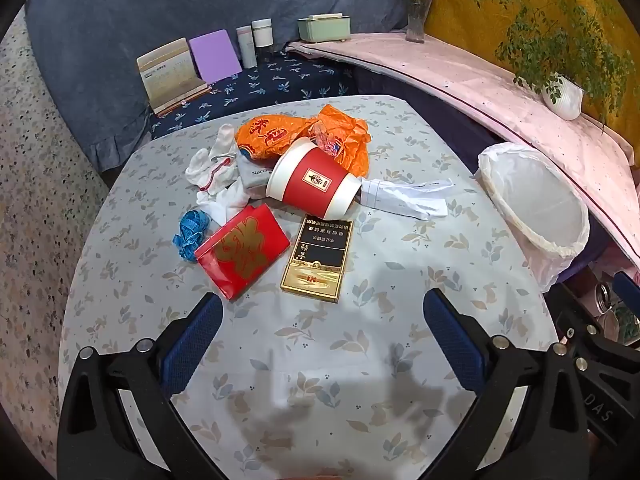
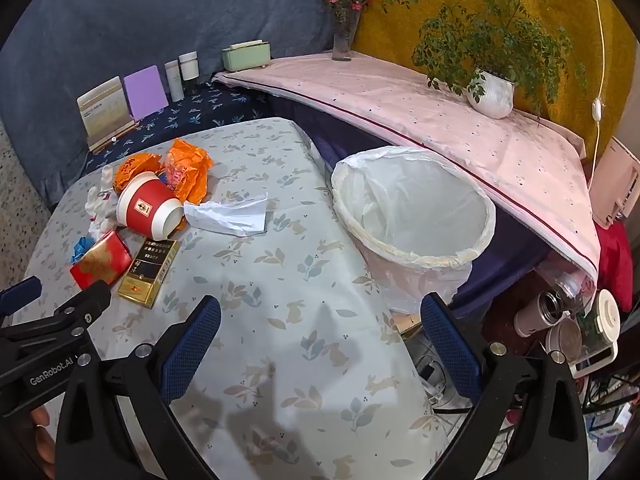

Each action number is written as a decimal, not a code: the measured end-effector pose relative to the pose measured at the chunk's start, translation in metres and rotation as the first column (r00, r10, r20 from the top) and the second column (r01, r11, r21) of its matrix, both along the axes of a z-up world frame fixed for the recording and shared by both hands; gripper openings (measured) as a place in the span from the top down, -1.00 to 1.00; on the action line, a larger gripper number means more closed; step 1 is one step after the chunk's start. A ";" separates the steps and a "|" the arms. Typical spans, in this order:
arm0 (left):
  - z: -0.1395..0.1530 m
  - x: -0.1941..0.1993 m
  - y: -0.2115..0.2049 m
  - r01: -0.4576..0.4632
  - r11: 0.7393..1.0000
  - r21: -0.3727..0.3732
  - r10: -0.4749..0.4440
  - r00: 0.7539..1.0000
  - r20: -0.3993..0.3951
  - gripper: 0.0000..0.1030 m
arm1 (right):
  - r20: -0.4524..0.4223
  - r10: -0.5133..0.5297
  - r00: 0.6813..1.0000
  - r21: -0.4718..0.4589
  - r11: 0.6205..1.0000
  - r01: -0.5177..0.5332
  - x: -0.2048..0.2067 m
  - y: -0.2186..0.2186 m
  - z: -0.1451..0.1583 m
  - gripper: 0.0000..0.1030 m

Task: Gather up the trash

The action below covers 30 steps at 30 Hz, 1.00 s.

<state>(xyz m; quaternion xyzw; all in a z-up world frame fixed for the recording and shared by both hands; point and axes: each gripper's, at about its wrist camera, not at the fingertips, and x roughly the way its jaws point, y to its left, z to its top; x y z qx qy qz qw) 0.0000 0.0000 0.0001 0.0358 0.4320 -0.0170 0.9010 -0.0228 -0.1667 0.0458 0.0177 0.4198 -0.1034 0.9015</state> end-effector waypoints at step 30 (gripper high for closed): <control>-0.001 -0.001 0.001 -0.001 1.000 -0.011 0.001 1.000 -0.004 -0.86 | 0.004 0.000 1.000 -0.004 1.000 0.000 -0.001 -0.004 0.003 -0.87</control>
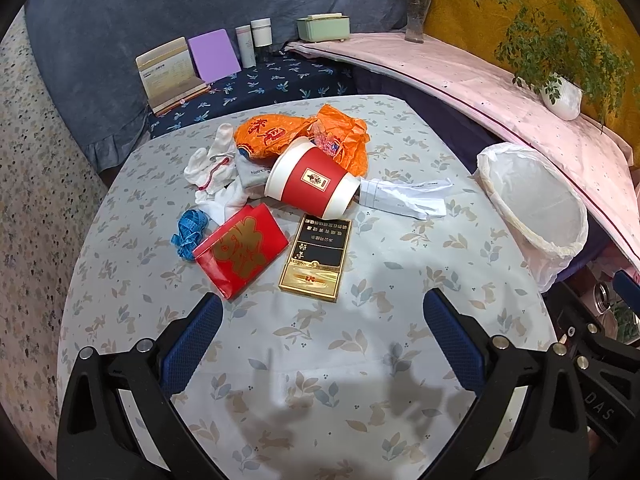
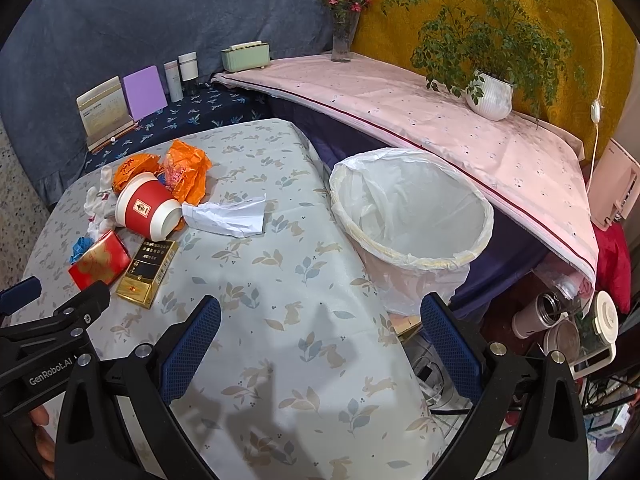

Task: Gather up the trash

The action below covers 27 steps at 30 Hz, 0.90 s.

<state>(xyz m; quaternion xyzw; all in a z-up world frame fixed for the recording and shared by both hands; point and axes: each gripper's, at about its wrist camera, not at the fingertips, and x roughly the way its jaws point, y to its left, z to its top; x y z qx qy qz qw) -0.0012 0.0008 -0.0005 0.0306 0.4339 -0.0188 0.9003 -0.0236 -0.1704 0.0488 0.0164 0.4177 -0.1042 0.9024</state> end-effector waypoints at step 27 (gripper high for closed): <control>-0.002 -0.002 0.003 -0.002 1.000 -0.015 0.002 1.000 -0.011 -0.86 | 0.004 -0.019 1.000 -0.004 1.000 0.019 -0.003 -0.005 0.002 -0.87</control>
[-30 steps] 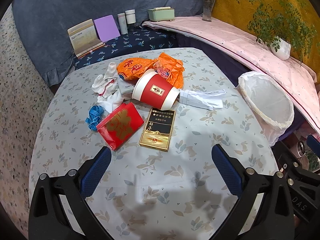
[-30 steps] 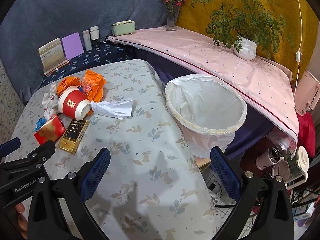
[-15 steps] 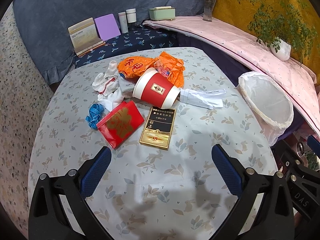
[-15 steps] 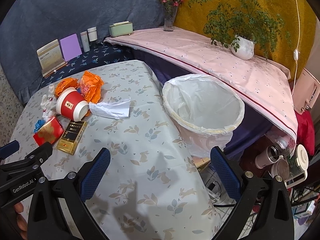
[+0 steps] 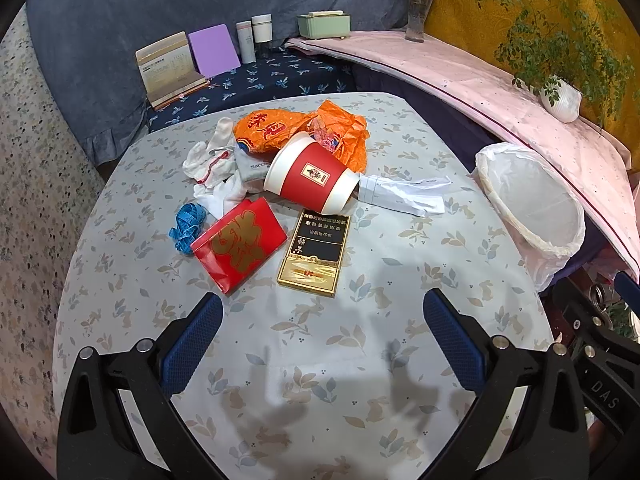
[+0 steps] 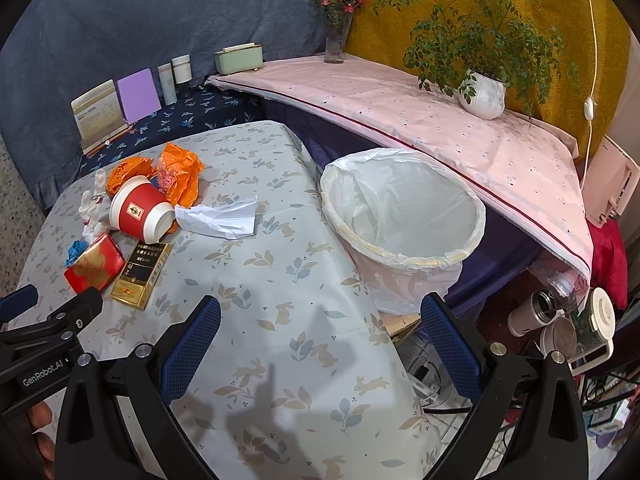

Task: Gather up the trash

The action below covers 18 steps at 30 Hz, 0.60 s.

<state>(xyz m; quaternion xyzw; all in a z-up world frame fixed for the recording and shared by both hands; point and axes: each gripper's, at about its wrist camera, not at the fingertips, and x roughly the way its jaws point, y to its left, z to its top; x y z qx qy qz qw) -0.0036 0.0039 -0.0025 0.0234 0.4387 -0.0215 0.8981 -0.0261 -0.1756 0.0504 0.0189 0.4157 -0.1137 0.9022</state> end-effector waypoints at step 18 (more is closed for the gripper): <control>-0.001 -0.001 -0.001 0.001 1.000 0.000 -0.001 1.000 0.000 -0.86 | 0.001 -0.001 1.000 -0.001 1.000 0.001 0.000 0.000 0.001 -0.87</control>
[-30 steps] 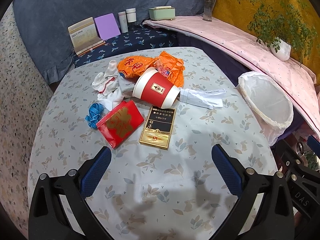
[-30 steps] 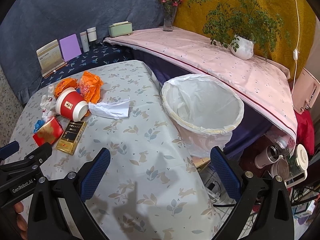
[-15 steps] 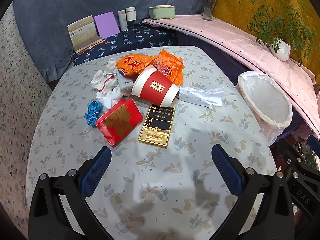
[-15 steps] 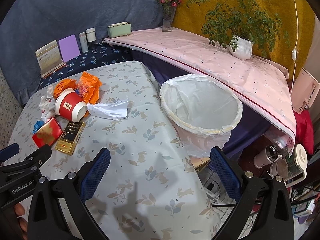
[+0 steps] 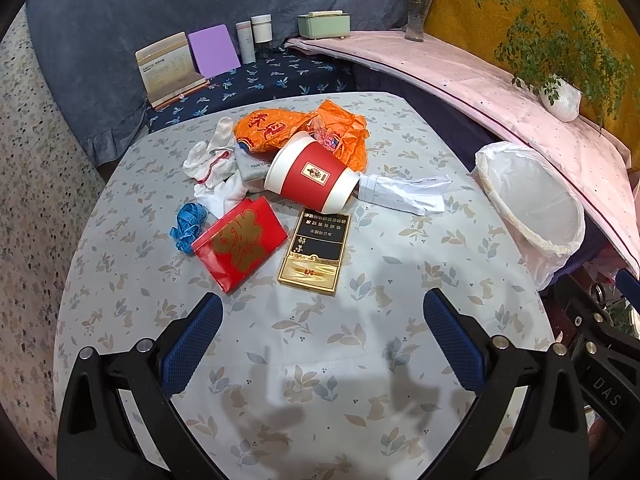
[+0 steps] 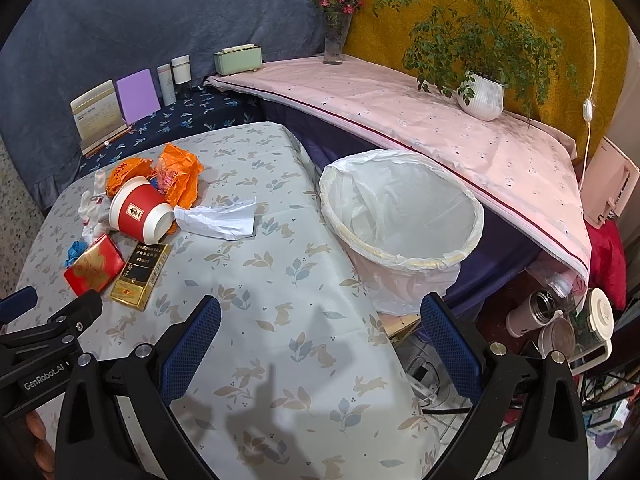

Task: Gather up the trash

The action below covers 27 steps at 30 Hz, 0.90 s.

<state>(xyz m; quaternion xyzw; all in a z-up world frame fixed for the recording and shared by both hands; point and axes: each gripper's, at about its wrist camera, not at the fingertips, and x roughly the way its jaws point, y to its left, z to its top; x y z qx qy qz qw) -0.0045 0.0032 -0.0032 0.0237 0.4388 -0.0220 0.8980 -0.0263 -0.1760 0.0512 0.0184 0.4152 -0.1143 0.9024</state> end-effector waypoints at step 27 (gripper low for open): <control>0.004 0.003 -0.001 0.005 1.000 0.002 -0.005 1.000 0.008 -0.86 | 0.004 -0.005 1.000 -0.007 1.000 0.005 0.001 -0.003 0.002 -0.87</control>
